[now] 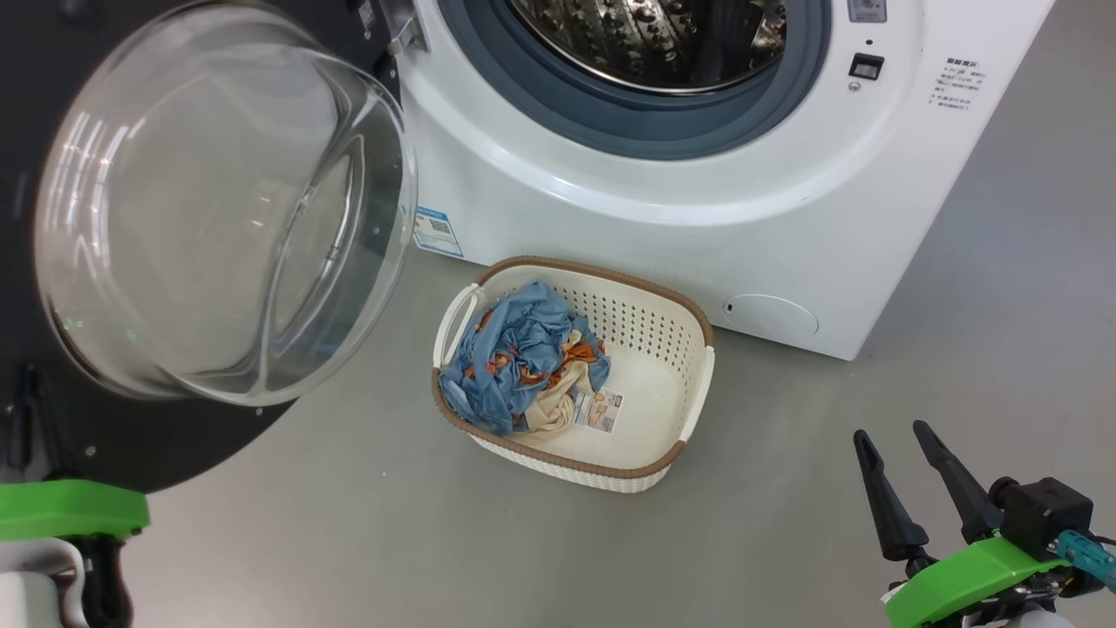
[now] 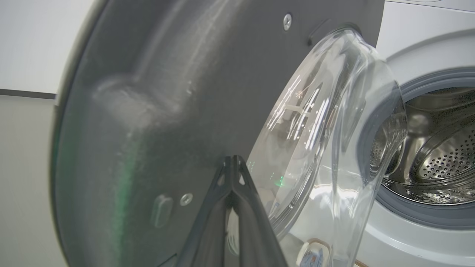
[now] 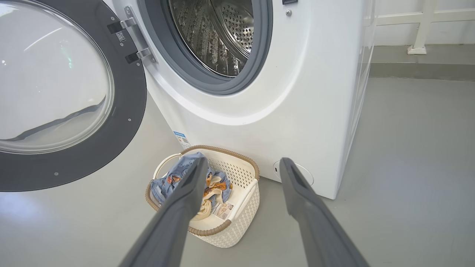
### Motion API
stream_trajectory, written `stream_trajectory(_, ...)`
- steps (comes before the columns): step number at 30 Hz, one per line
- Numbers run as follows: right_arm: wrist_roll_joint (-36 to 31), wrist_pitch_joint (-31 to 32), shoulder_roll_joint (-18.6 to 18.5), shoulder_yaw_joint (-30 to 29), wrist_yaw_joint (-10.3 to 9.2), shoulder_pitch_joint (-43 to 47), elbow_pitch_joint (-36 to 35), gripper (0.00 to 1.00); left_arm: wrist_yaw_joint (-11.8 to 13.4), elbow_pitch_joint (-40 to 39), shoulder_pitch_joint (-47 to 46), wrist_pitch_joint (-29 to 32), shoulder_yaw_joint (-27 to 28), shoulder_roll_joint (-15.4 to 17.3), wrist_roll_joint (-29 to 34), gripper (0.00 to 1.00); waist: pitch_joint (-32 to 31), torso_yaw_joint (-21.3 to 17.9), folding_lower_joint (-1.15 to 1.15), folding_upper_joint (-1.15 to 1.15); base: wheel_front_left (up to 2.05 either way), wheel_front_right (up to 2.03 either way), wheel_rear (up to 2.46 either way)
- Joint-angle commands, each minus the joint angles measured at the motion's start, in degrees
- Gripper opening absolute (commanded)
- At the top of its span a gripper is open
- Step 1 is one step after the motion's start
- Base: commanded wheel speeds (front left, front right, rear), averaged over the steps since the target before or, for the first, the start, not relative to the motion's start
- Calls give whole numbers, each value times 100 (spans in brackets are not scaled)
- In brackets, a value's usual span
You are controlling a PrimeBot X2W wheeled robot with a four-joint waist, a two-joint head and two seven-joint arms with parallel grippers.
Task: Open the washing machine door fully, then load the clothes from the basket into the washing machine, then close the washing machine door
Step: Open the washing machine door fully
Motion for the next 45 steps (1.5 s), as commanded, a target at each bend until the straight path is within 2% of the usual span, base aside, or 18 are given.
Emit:
stream_trajectory(1, -69, -69, -58, 160, 9, -116, -133, 100, 35, -62, -249, -31, 301, 369, 73, 0, 38, -12, 0, 0, 0, 0, 0)
stream_trajectory(17, -126, -69, -142, 203, 9, -341, -134, 100, 34, 1120, -1221, -31, 1063, 791, 403, 0, 374, -108, 0, 0, 0, 0, 0)
stream_trajectory(26, -113, -69, -168, 198, 9, -379, -117, 100, 34, 1438, -1425, -31, 1271, 944, 490, 0, 381, -195, 0, 0, 0, 0, 0)
stream_trajectory(38, -83, -69, -119, 187, 9, -298, -99, 100, 34, 995, -913, -31, 966, 751, 203, 0, 108, -169, 0, 0, 0, 0, 0)
stream_trajectory(45, -49, -69, -72, 214, 9, -203, -109, 100, 34, 187, -208, -31, 587, 527, -93, 0, -125, -181, 0, 0, 0, 0, 0)
